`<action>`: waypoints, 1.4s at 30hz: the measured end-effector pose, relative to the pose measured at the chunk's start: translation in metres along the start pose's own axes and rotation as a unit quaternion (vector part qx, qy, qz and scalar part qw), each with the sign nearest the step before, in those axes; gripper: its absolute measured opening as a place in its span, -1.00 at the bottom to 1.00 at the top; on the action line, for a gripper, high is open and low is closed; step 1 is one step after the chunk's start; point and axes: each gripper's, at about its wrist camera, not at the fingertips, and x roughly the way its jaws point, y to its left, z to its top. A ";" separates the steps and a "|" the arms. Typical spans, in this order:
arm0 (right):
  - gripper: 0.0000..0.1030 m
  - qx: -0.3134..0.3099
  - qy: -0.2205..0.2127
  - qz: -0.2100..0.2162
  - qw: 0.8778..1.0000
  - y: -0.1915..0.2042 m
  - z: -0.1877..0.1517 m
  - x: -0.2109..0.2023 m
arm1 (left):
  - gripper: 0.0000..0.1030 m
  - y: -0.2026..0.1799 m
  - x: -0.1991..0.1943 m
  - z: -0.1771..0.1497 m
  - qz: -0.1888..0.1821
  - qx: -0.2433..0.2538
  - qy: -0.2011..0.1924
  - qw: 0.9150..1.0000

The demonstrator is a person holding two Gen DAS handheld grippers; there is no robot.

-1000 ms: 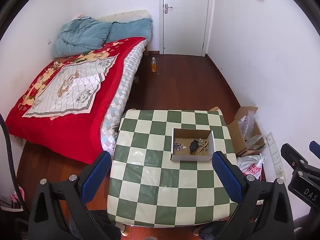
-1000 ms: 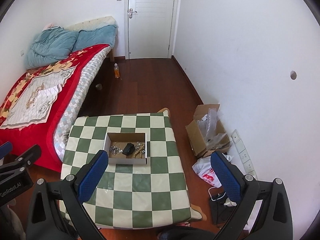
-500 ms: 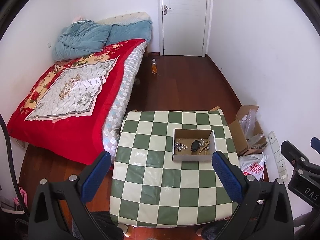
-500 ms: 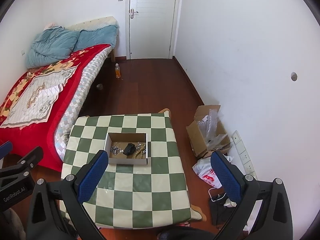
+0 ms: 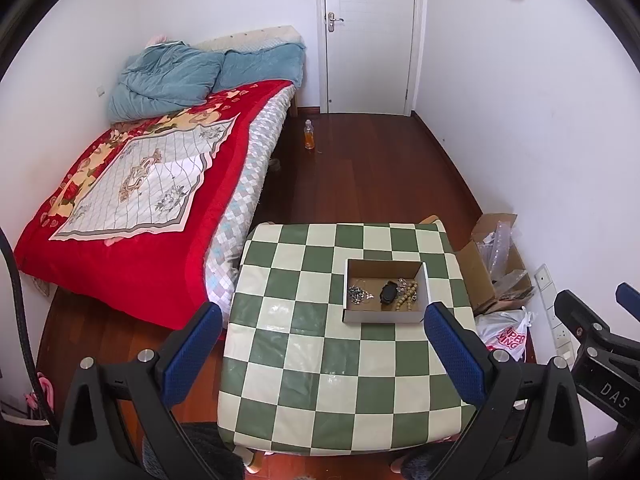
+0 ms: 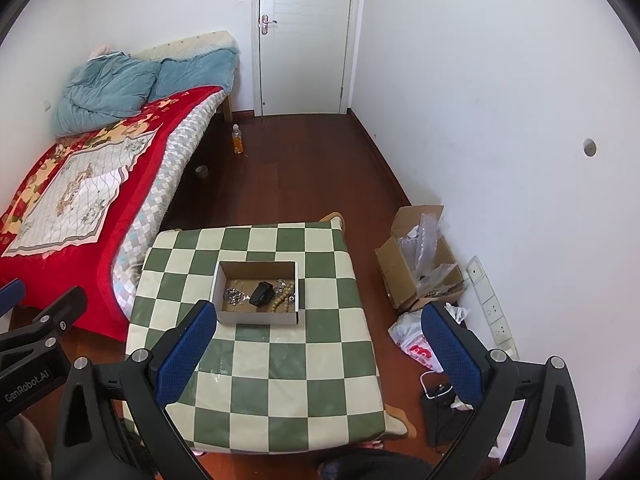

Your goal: Organize jewelry

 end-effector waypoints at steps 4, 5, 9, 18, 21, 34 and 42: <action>1.00 0.006 0.002 0.003 1.000 0.001 -0.004 -0.001 | 1.00 0.002 0.000 0.000 -0.001 -0.001 0.001 1.000; 1.00 0.006 0.002 0.003 1.000 0.001 -0.004 -0.001 | 1.00 0.002 0.000 -0.001 -0.002 -0.002 0.003 1.000; 1.00 0.006 0.004 0.004 1.000 0.002 -0.006 0.000 | 1.00 0.003 -0.002 -0.001 -0.004 -0.003 0.004 1.000; 1.00 0.007 0.005 0.003 1.000 0.004 -0.006 0.002 | 1.00 0.004 -0.003 0.000 -0.005 -0.001 0.005 1.000; 1.00 0.006 0.005 0.002 1.000 0.005 -0.007 0.003 | 1.00 0.004 -0.003 -0.001 -0.005 0.000 0.005 1.000; 1.00 0.006 0.004 0.001 1.000 0.010 -0.006 0.008 | 1.00 0.004 0.001 0.003 -0.006 0.001 0.003 1.000; 1.00 0.008 0.004 0.001 1.000 0.009 -0.004 0.009 | 1.00 0.003 0.003 0.004 -0.006 0.002 0.003 1.000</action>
